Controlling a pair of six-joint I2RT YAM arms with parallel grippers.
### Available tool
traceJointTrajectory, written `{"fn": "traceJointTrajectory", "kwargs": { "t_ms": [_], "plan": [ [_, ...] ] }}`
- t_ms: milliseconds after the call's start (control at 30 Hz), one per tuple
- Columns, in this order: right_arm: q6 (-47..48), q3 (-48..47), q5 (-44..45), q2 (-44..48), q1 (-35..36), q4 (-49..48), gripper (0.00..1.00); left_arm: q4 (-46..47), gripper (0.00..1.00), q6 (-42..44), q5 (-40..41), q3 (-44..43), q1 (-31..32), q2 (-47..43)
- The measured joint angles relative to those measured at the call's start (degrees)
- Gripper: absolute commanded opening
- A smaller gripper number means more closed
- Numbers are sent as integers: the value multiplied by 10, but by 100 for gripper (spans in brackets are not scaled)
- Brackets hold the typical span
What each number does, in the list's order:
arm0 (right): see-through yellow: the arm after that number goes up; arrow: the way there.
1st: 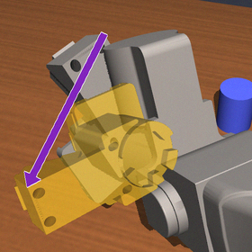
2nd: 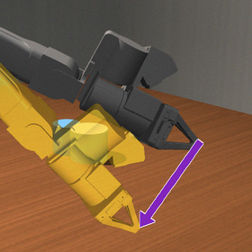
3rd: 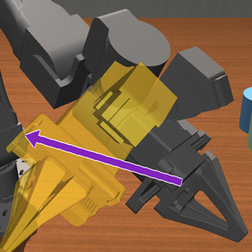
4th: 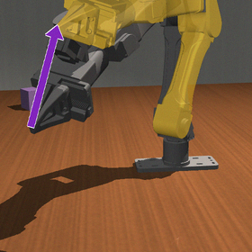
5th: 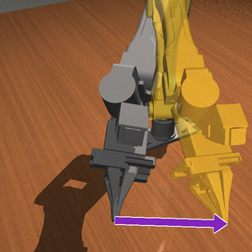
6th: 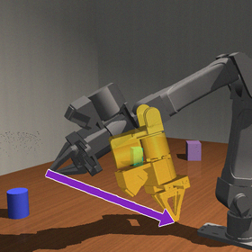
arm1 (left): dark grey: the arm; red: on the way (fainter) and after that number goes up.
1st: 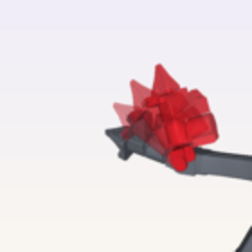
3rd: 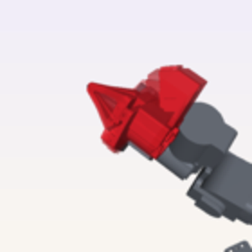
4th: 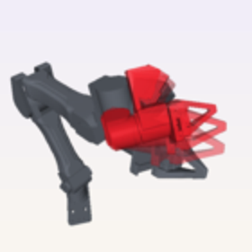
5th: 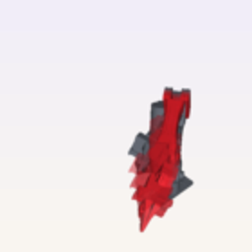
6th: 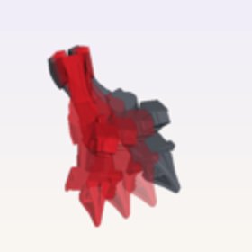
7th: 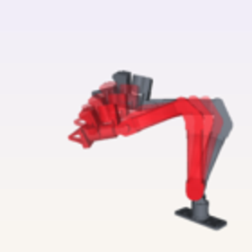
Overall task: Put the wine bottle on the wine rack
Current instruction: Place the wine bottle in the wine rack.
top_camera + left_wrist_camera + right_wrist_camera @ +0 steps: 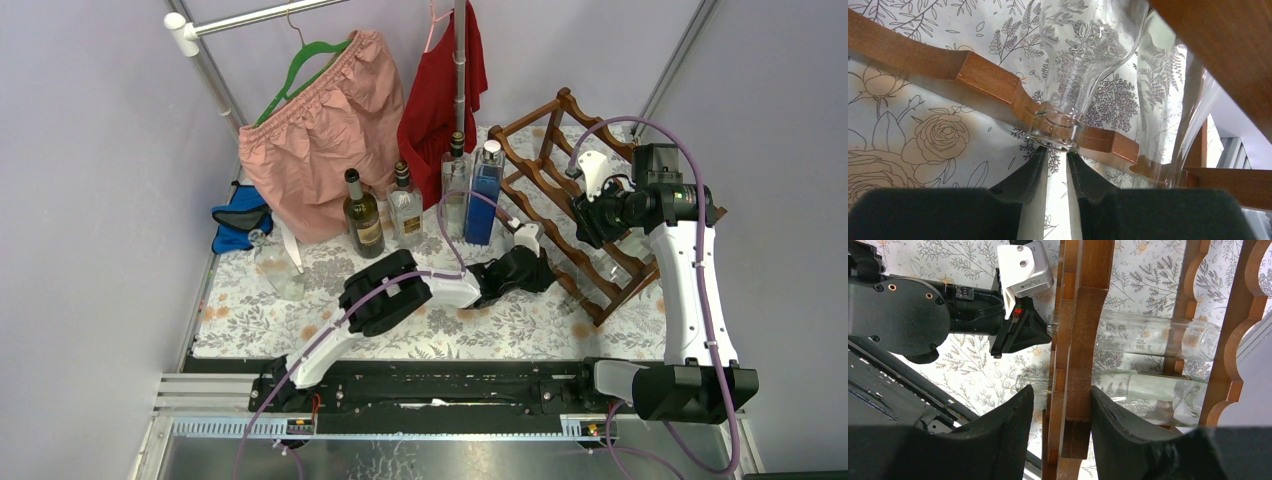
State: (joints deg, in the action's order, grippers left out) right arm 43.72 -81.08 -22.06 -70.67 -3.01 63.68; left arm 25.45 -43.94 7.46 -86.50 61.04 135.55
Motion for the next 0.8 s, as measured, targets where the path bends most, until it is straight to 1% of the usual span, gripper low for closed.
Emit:
{"fn": "traceJointTrajectory", "kwargs": {
  "t_ms": [133,233,367,467,600,800],
  "plan": [
    [0,0,0,0,0,0,52,2,34,0,-12,0,-3,0],
    [0,0,0,0,0,1,54,27,39,0,-22,17,-4,-3],
    [0,2,-1,1,0,4,57,58,41,0,-31,49,-4,-15],
    [0,3,-1,2,0,7,61,69,43,0,-38,72,-3,-28],
    [-1,3,-2,3,0,13,70,81,45,0,-45,99,-3,-43],
    [0,2,-13,6,0,19,75,95,47,6,-56,145,1,-71]
  ]
}}
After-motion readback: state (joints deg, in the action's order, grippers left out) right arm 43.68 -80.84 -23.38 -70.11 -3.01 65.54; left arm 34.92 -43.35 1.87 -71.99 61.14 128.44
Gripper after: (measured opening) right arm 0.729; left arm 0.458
